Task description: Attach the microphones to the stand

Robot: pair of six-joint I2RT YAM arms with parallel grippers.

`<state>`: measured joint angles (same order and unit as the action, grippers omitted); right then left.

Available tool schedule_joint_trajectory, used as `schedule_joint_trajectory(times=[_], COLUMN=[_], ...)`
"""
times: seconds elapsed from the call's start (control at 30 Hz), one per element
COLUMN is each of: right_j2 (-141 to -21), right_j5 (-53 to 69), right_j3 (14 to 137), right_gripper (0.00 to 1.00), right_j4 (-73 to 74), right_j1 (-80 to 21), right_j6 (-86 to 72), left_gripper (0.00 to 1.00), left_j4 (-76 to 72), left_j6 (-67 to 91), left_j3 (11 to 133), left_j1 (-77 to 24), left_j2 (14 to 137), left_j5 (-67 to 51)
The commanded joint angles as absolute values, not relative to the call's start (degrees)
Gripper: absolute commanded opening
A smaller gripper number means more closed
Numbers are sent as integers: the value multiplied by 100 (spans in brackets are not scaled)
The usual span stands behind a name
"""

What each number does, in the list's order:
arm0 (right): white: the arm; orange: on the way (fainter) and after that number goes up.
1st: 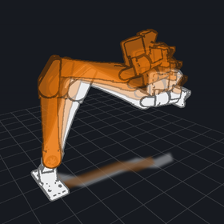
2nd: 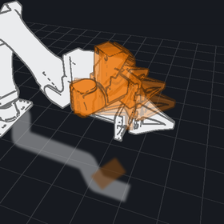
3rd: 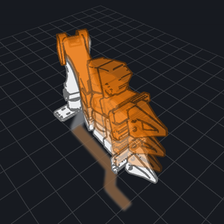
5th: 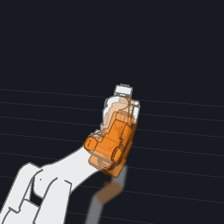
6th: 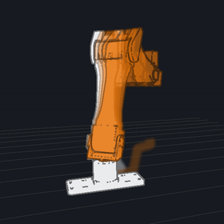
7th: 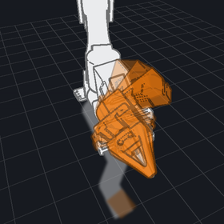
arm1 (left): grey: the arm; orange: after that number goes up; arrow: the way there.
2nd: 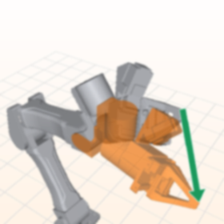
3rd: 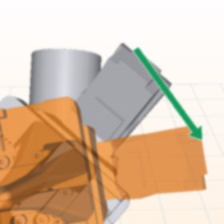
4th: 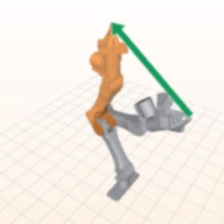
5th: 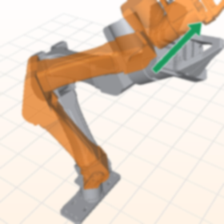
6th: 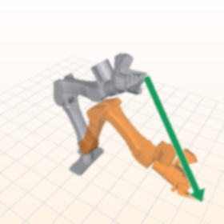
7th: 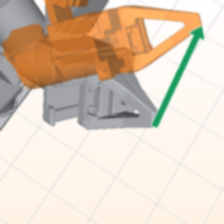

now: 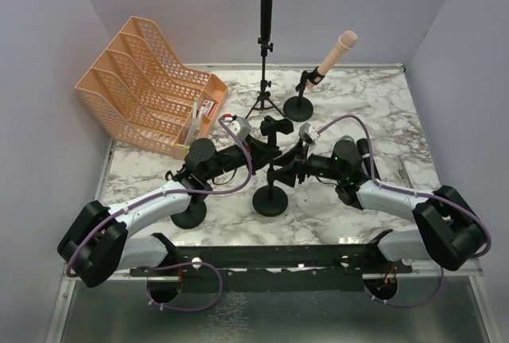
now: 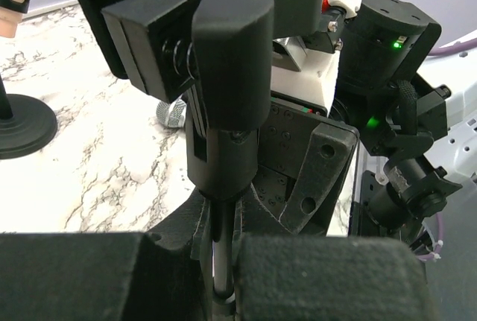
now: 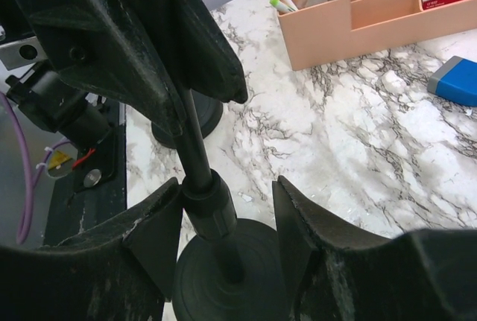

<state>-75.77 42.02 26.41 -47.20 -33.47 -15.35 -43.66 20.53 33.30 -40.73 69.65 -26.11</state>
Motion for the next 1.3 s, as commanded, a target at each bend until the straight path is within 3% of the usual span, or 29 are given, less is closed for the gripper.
schedule_joint_trajectory(times=[0.0, 0.2, 0.47, 0.7, 0.93, 1.27], right_j2=[-7709, -8105, -8690, -7795, -6796, -6835], right_j5=[3737, 3252, 2950, 2978, 2254, 1776], right_j3=[2548, 2994, 3211, 2651, 2136, 2278], right_gripper=[52, 54, 60, 66, 67, 63], right_j4=[-5023, -4508, -5398, -5719, -4727, -3950], right_j1=[-3453, -3690, -4105, -4105, -4104, -4104], right_j6=[-1347, -1282, -1844, -2411, -2191, -1635], left_gripper=[0, 0, 0, 0, 0, 0], left_j4=[-4895, -4896, -4896, -4895, -4896, -4896], left_j6=[2208, 2269, 2277, 2272, 2263, 2327], left_j3=[3294, 3276, 3188, 3138, 3138, 3231], left_j1=[-4073, -4074, -4078, -4071, -4074, -4071], left_j2=[6723, 6667, 6610, 6516, 6394, 6373], left_j5=[-2620, -2654, -2567, -2573, -2652, -2919])
